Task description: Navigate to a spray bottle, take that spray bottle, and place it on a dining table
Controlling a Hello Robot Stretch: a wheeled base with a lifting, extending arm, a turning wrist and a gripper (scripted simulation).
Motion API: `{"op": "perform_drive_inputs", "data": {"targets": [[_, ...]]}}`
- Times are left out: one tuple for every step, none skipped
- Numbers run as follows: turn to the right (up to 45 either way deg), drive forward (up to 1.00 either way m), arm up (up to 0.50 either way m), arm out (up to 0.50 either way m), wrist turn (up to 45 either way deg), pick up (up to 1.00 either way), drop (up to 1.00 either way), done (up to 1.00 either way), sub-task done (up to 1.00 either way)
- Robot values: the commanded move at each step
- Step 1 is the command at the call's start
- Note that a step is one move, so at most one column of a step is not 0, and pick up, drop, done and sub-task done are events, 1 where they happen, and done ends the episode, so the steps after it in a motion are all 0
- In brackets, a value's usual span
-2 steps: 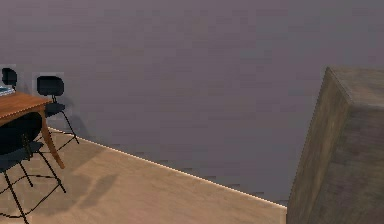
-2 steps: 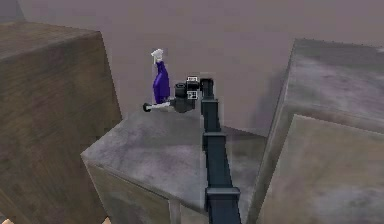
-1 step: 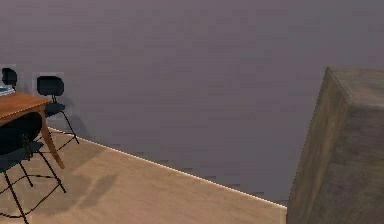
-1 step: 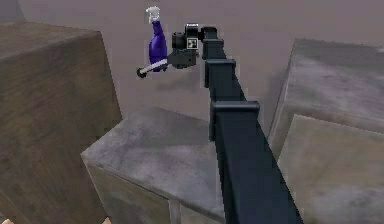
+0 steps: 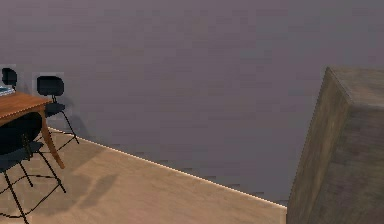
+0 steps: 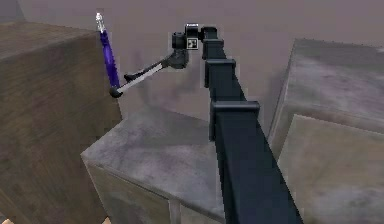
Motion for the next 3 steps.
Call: {"op": "perform_drive_inputs", "data": {"targets": [[0.0,0.0,0.0,0.0,-45.0,0.0,0.0,0.0,0.0],[0.0,0.0,0.0,0.0,-3.0,0.0,0.0,0.0,0.0],[0.0,0.0,0.0,-0.48,0.0,0.0,0.0,0.0,0.0]]}}
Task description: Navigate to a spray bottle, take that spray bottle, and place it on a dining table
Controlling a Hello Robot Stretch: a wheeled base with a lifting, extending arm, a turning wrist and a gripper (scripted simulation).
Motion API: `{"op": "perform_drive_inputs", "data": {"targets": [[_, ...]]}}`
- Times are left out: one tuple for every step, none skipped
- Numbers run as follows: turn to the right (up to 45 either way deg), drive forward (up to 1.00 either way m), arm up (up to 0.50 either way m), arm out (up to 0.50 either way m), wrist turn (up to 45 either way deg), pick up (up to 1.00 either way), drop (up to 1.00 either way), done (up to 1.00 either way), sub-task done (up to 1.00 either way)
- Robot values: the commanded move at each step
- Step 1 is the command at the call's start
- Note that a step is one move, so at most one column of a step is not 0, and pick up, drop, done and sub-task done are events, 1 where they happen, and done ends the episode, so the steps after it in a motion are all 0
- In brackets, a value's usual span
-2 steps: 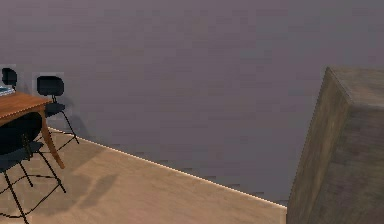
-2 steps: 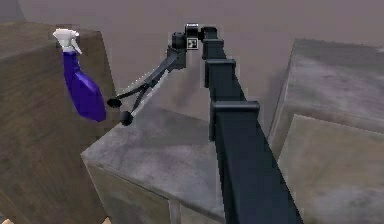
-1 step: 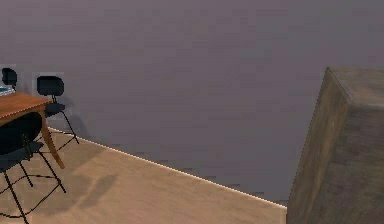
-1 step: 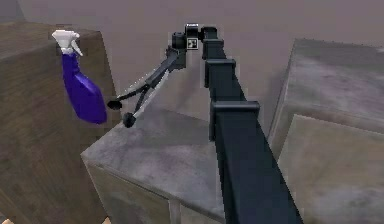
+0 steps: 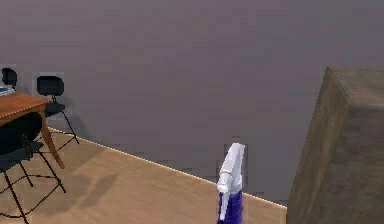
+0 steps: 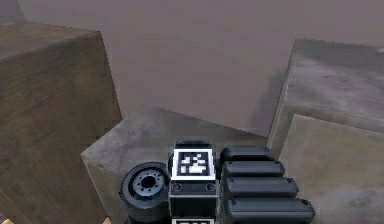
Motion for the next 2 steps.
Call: {"op": "perform_drive_inputs", "data": {"targets": [[-45.0,0.0,0.0,0.0,0.0,0.0,0.0,0.0,0.0],[-27.0,0.0,0.0,0.0,0.0,0.0,0.0,0.0,0.0]]}}
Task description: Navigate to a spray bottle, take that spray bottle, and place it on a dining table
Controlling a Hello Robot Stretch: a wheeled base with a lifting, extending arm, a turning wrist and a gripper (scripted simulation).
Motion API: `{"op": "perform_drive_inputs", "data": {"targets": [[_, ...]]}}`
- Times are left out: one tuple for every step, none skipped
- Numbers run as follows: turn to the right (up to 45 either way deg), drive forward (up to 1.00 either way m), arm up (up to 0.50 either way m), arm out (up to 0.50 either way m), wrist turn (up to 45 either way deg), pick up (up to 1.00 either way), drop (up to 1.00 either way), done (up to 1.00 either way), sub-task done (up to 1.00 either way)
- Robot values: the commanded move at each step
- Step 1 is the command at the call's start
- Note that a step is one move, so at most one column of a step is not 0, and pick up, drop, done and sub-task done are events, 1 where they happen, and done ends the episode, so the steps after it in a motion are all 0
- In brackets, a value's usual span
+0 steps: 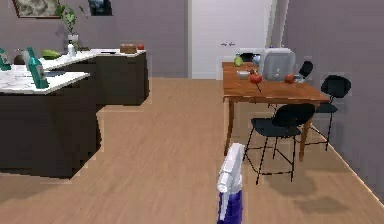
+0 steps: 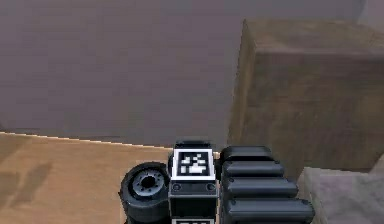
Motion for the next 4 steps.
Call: {"op": "perform_drive_inputs", "data": {"targets": [[0.0,0.35,0.0,0.0,0.0,0.0,0.0,0.0,0.0],[-15.0,0.0,0.0,0.0,0.0,0.0,0.0,0.0,0.0],[0.0,1.0,0.0,0.0,0.0,0.0,0.0,0.0,0.0],[-6.0,0.0,0.0,0.0,0.0,0.0,0.0,0.0,0.0]]}}
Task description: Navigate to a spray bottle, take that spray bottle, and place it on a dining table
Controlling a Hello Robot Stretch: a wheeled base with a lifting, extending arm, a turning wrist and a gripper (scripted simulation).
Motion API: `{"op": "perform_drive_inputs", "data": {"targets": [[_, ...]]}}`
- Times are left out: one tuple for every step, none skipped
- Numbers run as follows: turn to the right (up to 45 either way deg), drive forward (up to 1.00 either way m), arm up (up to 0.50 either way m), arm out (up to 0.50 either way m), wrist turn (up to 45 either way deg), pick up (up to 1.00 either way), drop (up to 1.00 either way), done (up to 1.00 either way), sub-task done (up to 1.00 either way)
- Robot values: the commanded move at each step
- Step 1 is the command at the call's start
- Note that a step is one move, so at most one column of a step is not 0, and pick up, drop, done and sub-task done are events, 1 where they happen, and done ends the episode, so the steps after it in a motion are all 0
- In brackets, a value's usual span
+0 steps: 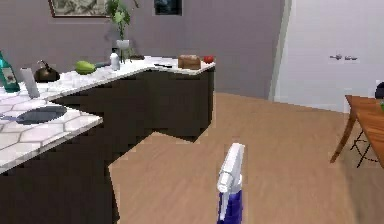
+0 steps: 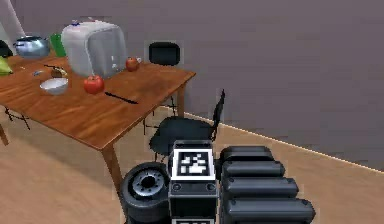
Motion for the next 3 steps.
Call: {"op": "perform_drive_inputs", "data": {"targets": [[0.0,0.4,0.0,0.0,0.0,0.0,0.0,0.0,0.0],[30.0,0.0,0.0,0.0,0.0,0.0,0.0,0.0,0.0],[0.0,1.0,0.0,0.0,0.0,0.0,0.0,0.0,0.0]]}}
